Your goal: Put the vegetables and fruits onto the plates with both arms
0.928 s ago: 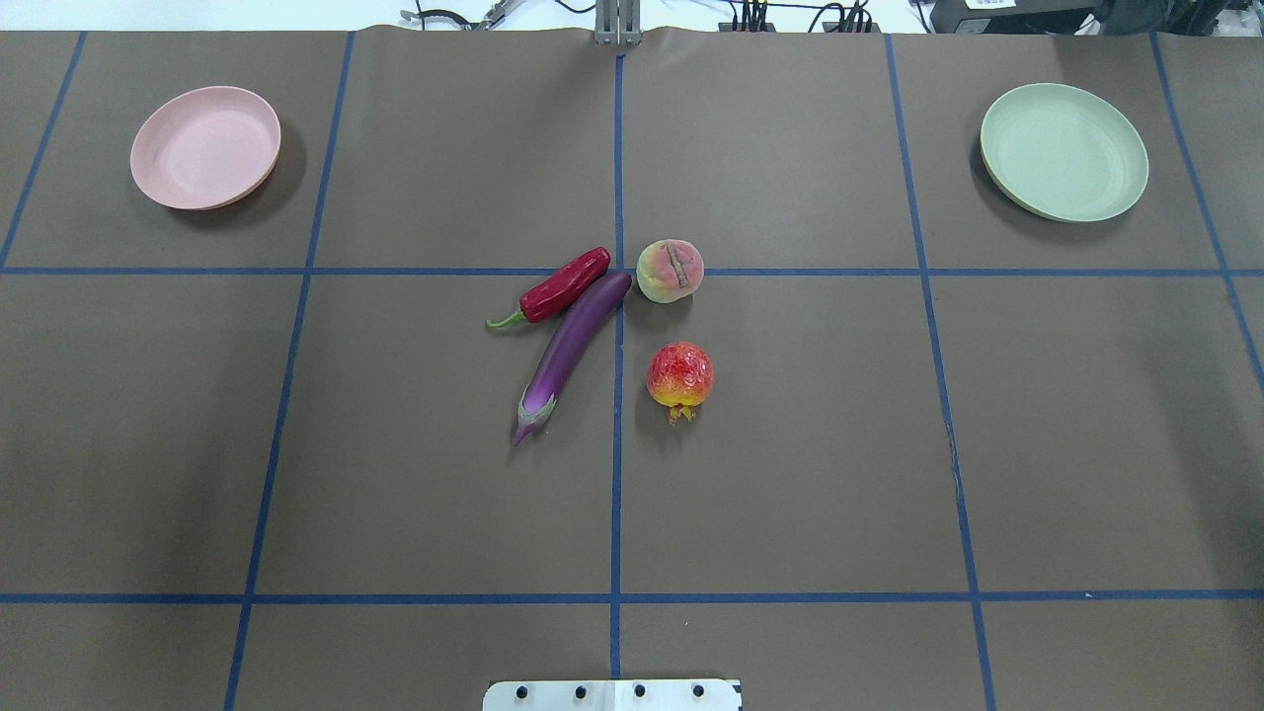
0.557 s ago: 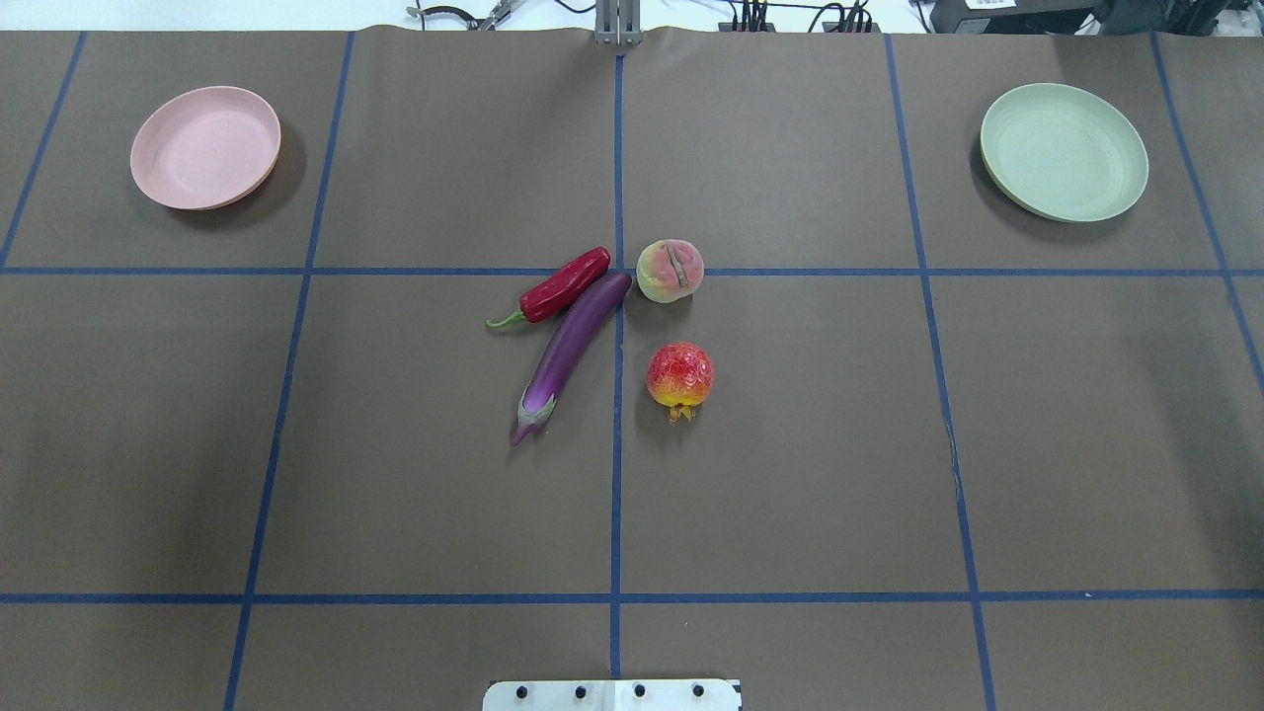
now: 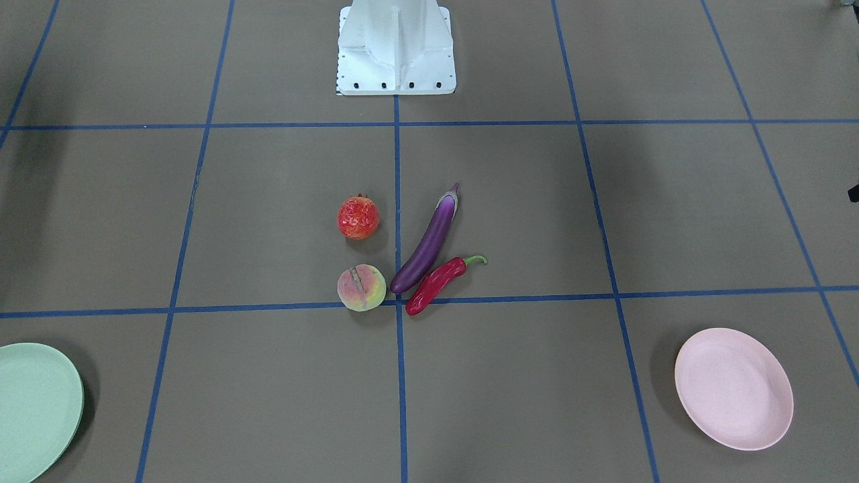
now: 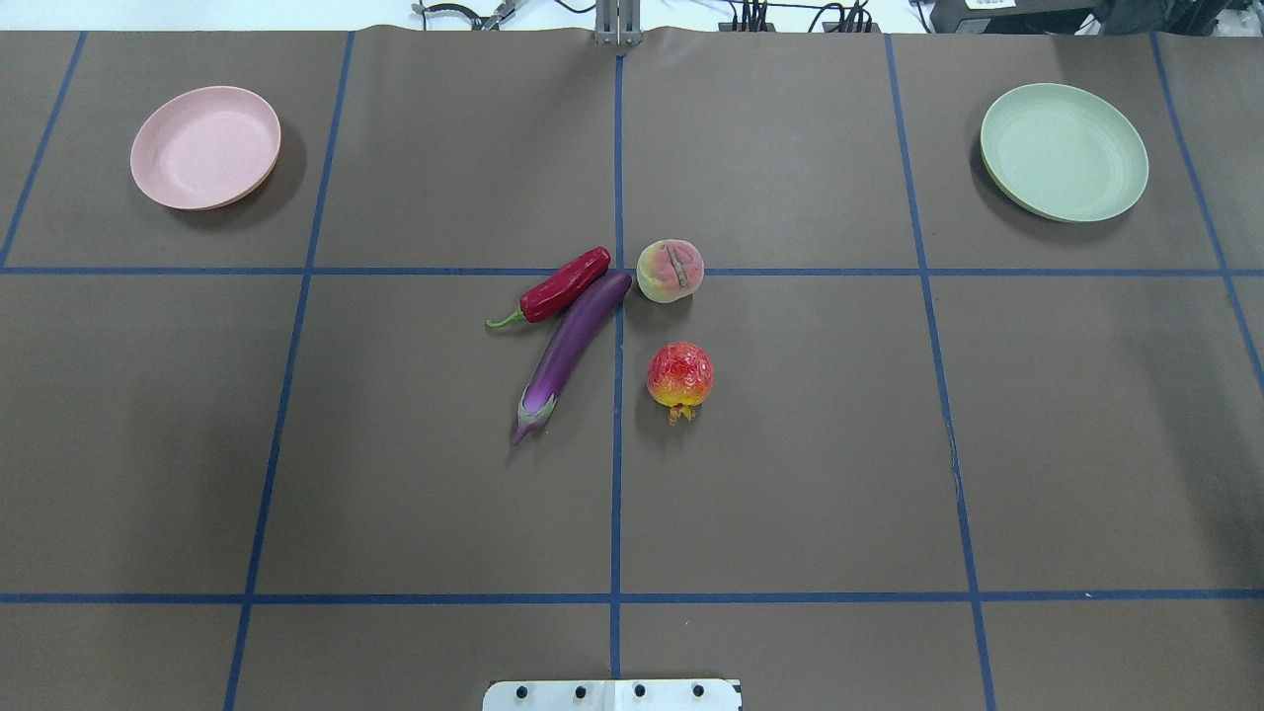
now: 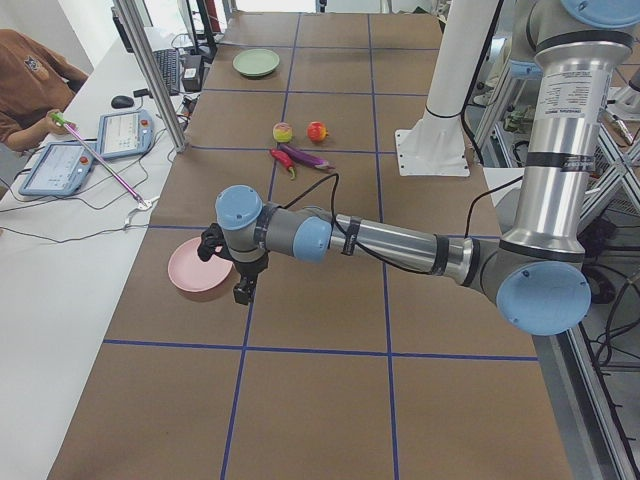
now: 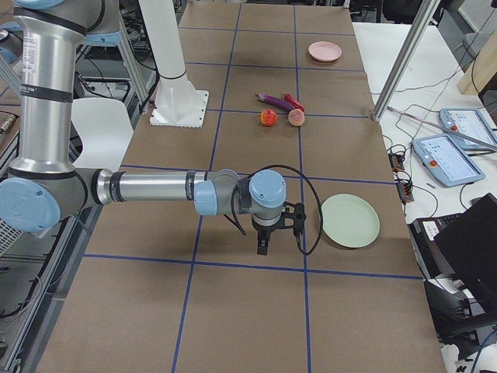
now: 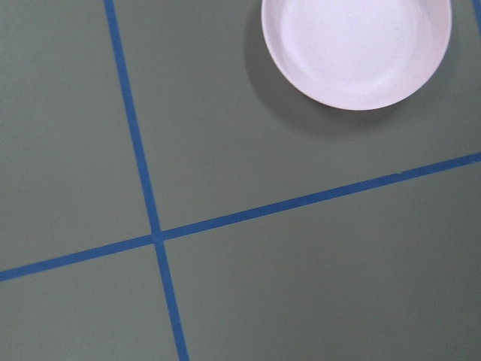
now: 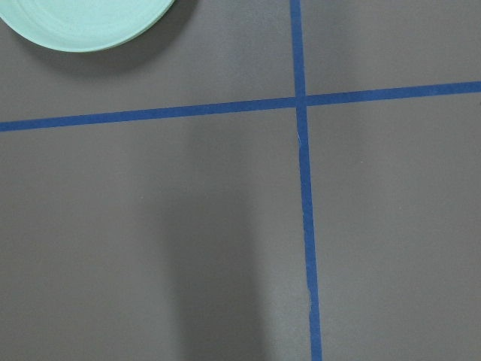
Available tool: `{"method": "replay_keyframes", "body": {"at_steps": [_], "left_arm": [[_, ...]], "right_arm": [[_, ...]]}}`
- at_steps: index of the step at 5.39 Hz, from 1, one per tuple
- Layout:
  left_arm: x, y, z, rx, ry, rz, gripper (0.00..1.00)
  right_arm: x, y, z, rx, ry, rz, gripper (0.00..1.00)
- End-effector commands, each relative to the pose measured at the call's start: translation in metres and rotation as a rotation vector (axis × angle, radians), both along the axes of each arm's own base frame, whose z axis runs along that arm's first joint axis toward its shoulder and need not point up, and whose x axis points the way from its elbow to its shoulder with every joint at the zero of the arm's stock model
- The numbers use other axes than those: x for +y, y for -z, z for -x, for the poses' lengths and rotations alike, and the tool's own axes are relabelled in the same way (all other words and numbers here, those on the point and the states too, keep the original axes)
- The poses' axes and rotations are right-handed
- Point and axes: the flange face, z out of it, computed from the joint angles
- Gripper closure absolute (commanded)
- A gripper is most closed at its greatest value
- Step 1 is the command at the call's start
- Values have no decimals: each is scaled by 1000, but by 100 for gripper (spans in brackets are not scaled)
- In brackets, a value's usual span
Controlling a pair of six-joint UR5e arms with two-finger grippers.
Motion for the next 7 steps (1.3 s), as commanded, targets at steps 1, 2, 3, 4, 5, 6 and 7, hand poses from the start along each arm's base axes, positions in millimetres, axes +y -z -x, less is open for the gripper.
{"method": "replay_keyframes", "body": {"at_steps": [1,2,3,4,5,6,7], "left_arm": [[-25,50,-50,27,-82,-120,0],[-27,72,-95,42,-156,-156,0],[-29,98,-143,57,-193,-151,0],[-29,130,-187,77,-149,-62,0],[-15,163,-244,81,-97,40,0],[-1,218,-301,131,-54,136,0],[24,259,-364,145,-13,168,0]], "right_arm": [[-3,5,2,-3,5,-6,0],[-31,36,3,-4,5,-73,0],[-40,42,5,-15,7,-81,0],[-40,40,11,-35,21,-78,0],[-39,45,16,-92,30,-77,0],[-41,48,17,-95,32,-81,0],[-41,48,19,-97,35,-82,0]]}}
